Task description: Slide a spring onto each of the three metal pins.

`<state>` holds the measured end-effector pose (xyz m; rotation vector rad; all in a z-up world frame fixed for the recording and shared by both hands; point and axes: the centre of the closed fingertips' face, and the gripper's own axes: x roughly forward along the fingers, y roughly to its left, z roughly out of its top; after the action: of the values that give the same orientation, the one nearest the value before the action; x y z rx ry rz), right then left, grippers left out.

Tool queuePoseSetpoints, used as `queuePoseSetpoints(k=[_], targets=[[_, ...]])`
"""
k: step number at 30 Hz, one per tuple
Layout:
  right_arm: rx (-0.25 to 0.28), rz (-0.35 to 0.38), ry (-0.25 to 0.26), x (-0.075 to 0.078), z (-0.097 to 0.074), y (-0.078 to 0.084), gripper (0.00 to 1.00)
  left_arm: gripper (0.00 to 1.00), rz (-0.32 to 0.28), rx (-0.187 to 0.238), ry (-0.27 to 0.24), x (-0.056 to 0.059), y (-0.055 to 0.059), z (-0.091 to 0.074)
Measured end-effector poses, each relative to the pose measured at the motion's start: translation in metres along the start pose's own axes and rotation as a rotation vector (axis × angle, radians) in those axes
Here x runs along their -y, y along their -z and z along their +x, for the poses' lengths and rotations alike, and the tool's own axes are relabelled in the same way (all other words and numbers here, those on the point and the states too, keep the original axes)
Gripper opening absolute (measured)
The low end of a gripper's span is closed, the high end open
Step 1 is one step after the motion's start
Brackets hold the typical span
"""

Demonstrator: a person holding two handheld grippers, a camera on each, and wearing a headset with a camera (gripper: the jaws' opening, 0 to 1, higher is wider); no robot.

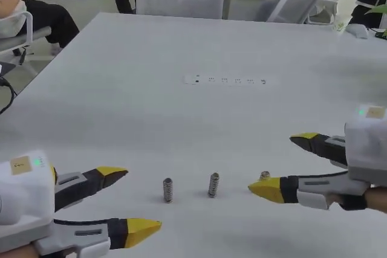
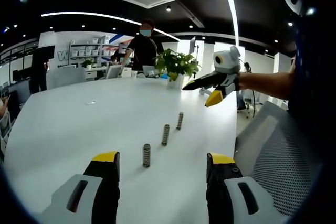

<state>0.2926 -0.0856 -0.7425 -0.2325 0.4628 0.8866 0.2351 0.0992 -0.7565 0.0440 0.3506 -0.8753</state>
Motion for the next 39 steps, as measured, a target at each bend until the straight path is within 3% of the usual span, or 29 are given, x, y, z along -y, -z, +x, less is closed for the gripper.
queuePoseSetpoints(k=[8, 12, 23, 34, 39], targets=[[0.106, -0.001, 0.011, -0.009, -0.017, 0.014, 0.86, 0.63, -0.005, -0.004, 0.000, 0.002, 0.003, 0.000], [0.151, 0.025, 0.033, -0.007, -0.020, 0.021, 0.90, 0.64, -0.011, -0.001, -0.001, 0.003, 0.004, -0.001], [0.110, 0.065, 0.070, -0.008, -0.014, 0.053, 0.89, 0.65, -0.028, -0.017, -0.013, 0.001, 0.017, -0.003], [0.124, 0.076, 0.090, -0.009, -0.014, 0.049, 0.89, 0.65, -0.042, -0.034, -0.016, -0.001, 0.025, 0.000], [0.106, 0.078, 0.096, -0.010, -0.013, 0.054, 0.88, 0.65, -0.049, -0.038, -0.019, -0.001, 0.028, -0.001]])
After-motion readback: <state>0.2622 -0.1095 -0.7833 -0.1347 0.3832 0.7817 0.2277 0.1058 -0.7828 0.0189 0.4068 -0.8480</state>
